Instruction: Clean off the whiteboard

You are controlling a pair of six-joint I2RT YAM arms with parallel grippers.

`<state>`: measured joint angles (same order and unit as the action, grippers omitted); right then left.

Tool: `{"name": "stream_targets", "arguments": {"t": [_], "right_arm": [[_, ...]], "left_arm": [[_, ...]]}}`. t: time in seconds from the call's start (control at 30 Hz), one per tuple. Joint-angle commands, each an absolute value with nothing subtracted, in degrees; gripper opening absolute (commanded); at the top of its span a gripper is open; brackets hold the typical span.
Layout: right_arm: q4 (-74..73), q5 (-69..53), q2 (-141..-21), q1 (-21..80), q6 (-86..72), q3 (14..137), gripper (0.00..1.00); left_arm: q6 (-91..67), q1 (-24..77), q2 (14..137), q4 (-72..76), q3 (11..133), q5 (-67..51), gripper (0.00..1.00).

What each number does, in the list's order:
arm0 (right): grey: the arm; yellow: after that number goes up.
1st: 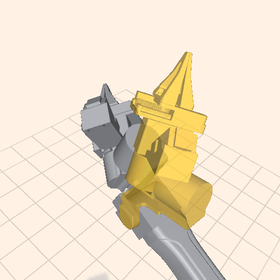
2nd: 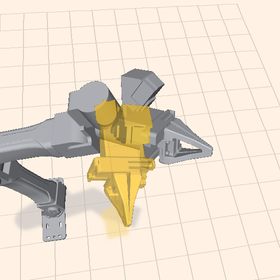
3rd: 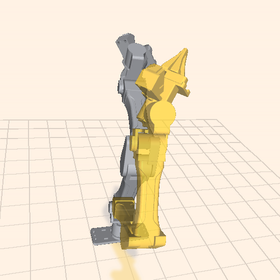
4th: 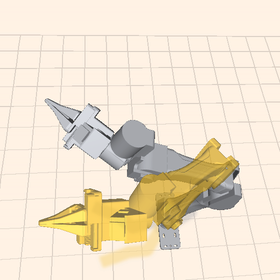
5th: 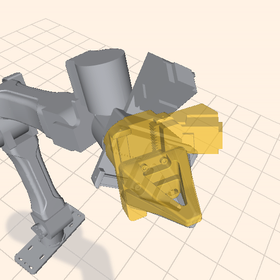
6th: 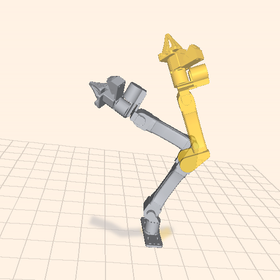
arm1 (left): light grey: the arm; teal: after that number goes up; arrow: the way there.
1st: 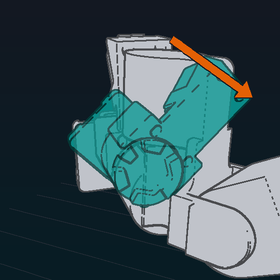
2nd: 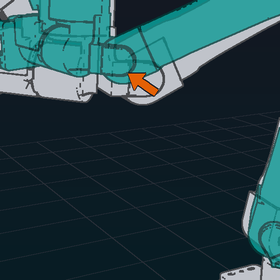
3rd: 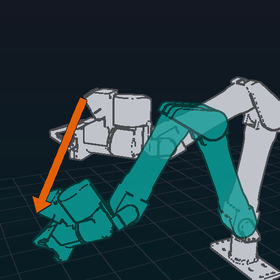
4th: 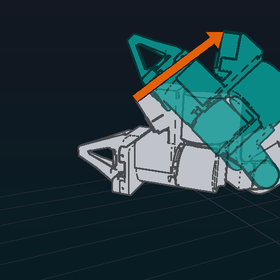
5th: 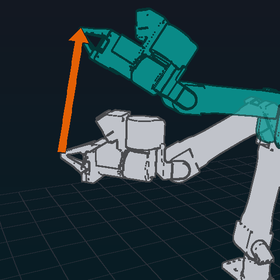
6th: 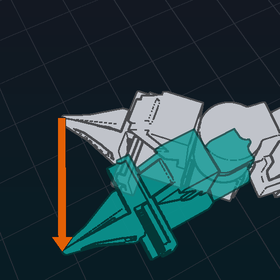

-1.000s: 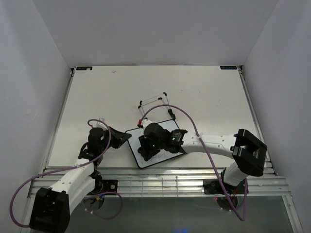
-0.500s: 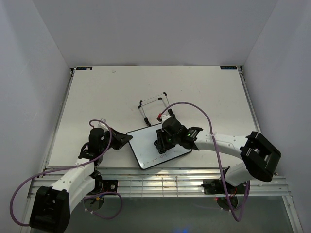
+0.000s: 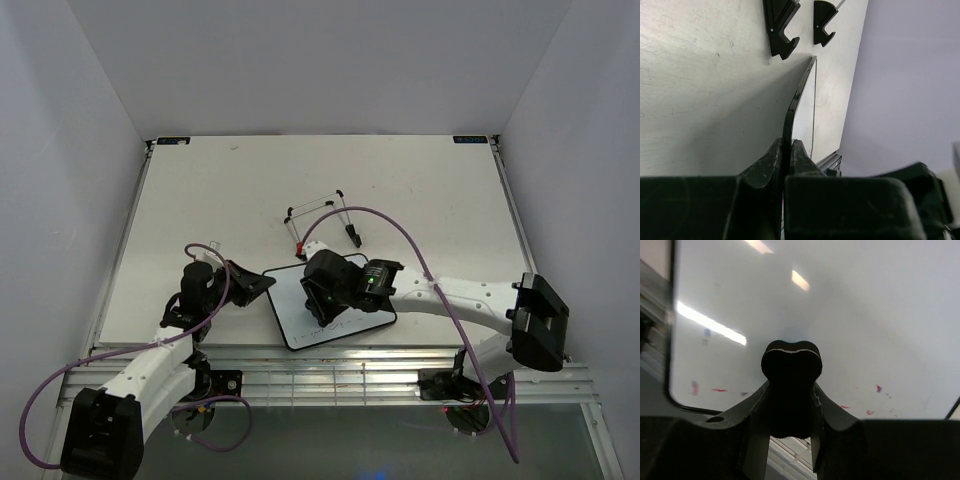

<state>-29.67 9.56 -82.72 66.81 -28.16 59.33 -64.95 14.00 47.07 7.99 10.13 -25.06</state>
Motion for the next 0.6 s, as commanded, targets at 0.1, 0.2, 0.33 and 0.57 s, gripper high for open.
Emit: {"name": "stream_targets", "arguments": {"t": [0.1, 0.2, 0.33, 0.57], "right_arm": [[-32.78, 11.26, -90.95, 72.77, -28.57, 71.09, 0.08], [-33.13, 10.55, -93.33, 74.88, -28.13, 75.23, 0.08], [-35.24, 10.9, -97.55, 76.03, -27.51, 79.1, 0.08], [-40.16, 12.39, -100.37, 76.2, -26.81, 80.07, 0.08]], "left_arm": [[-61.26, 13.97, 47.2, 4.39, 10.55, -22.85, 0.0], [-61.08, 13.97, 47.46, 4.48, 10.46, -22.76, 0.0], [-61.0, 14.06, 47.99, 5.1, 10.28, -23.03, 0.0], [-60.82, 13.97, 47.37, 4.66, 10.37, -22.85, 0.0]]}}
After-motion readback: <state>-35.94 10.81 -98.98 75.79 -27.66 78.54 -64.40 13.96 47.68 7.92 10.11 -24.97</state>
